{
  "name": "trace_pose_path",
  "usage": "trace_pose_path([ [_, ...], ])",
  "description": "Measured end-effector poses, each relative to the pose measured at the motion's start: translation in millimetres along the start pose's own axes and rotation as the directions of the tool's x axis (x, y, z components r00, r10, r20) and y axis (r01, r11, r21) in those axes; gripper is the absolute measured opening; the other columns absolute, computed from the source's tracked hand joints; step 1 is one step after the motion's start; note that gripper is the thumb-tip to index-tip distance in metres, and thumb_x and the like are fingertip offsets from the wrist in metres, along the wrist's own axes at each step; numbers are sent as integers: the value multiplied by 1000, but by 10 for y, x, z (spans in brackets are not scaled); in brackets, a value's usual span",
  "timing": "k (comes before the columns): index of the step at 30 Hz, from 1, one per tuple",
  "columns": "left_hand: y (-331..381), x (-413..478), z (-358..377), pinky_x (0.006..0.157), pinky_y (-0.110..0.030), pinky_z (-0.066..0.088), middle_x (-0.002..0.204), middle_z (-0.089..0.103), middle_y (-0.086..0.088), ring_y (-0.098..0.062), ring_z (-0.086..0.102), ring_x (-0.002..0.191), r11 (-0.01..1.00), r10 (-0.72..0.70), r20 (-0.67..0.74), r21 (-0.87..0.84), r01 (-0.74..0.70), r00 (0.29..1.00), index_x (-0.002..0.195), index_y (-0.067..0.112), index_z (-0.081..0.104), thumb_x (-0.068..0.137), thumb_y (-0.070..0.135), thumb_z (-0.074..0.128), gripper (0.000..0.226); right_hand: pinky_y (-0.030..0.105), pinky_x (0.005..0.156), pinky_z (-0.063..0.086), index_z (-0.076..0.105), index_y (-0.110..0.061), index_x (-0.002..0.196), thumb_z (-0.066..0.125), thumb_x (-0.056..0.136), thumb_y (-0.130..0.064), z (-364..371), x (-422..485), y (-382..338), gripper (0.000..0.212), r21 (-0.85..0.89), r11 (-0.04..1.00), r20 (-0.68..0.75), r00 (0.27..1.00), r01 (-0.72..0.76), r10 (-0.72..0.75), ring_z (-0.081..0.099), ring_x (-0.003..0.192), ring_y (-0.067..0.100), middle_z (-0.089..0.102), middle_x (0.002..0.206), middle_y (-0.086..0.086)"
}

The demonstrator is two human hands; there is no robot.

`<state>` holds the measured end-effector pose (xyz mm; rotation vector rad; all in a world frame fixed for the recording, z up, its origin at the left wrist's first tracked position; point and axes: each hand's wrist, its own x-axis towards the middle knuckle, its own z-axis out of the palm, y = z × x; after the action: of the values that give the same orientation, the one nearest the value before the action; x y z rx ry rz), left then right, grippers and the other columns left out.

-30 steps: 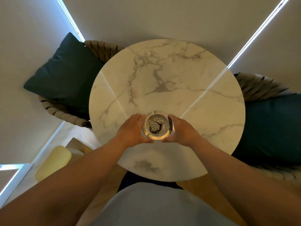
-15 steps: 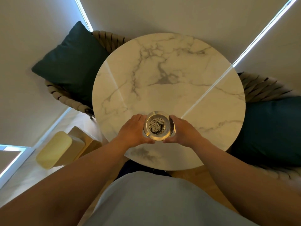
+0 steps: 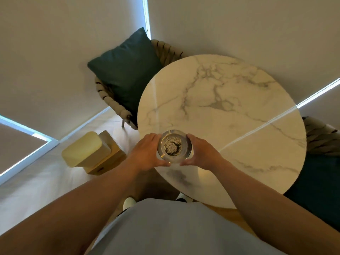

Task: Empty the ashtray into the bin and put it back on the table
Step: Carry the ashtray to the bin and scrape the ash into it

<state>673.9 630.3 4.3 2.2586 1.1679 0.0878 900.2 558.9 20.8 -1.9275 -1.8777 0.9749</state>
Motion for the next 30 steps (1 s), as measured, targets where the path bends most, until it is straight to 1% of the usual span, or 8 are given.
trace_pose_path([
  [2, -219, -150, -100, 92, -36, 48, 123, 50, 10, -9, 46, 109, 999, -51, -38, 5, 52, 998, 129, 35, 39, 53, 77, 74, 94, 26, 72, 41, 46, -24, 120, 90, 51, -50, 128, 145, -206, 85, -18, 999, 28, 998, 49, -49, 56, 92, 12, 63, 110, -6],
  [7, -804, -683, -324, 88, -34, 47, 119, 53, 10, -6, 45, 103, 989, -147, -117, -32, 144, 982, 128, 39, 36, 51, 81, 70, 94, 23, 79, 40, 44, -21, 127, 90, 56, -45, 558, 434, -815, 88, -50, 987, 96, 985, 151, -146, 60, 101, 15, 64, 118, -2],
  [12, -1421, -1284, -573, 87, -30, 44, 121, 53, 9, -6, 45, 103, 968, -249, -177, -38, 247, 952, 131, 34, 37, 49, 82, 69, 100, 38, 96, 50, 38, -20, 136, 88, 61, -43, 1059, 713, -1515, 93, -55, 962, 180, 950, 268, -254, 57, 117, 20, 59, 129, 2],
  [16, -1863, -1772, -716, 86, -27, 40, 125, 52, 7, -5, 42, 104, 945, -325, -227, -105, 309, 918, 132, 33, 37, 49, 78, 72, 101, 35, 89, 53, 46, -20, 126, 87, 61, -48, 1501, 900, -2009, 81, -77, 930, 205, 919, 359, -337, 56, 103, 11, 62, 118, -2],
  [20, -2234, -2199, -834, 87, -29, 44, 126, 53, 7, -9, 47, 108, 919, -394, -262, -137, 371, 881, 132, 31, 39, 50, 76, 75, 101, 35, 91, 55, 42, -27, 129, 84, 62, -51, 1886, 1095, -2448, 82, -62, 915, 291, 884, 400, -367, 61, 107, 12, 64, 122, -5],
  [22, -2542, -2528, -936, 86, -30, 45, 122, 54, 8, -9, 47, 106, 875, -483, -298, -195, 443, 823, 129, 30, 43, 50, 76, 75, 97, 31, 89, 54, 41, -30, 128, 85, 61, -51, 2174, 1261, -2848, 83, -73, 887, 372, 837, 457, -401, 61, 104, 8, 64, 121, -8],
  [25, -2635, -2652, -911, 82, -26, 44, 119, 54, 9, -6, 46, 100, 857, -515, -298, -214, 469, 804, 126, 32, 44, 51, 78, 74, 92, 25, 87, 53, 40, -31, 129, 87, 60, -49, 2270, 1328, -2987, 85, -62, 875, 399, 815, 481, -420, 62, 102, 4, 65, 120, -10],
  [30, -2642, -2712, -885, 82, -25, 43, 123, 53, 8, -5, 44, 102, 840, -540, -297, -249, 481, 788, 130, 33, 41, 54, 75, 75, 94, 24, 86, 52, 41, -33, 130, 87, 58, -49, 2369, 1408, -2998, 87, -42, 871, 442, 790, 490, -424, 61, 102, 4, 64, 122, -11],
])
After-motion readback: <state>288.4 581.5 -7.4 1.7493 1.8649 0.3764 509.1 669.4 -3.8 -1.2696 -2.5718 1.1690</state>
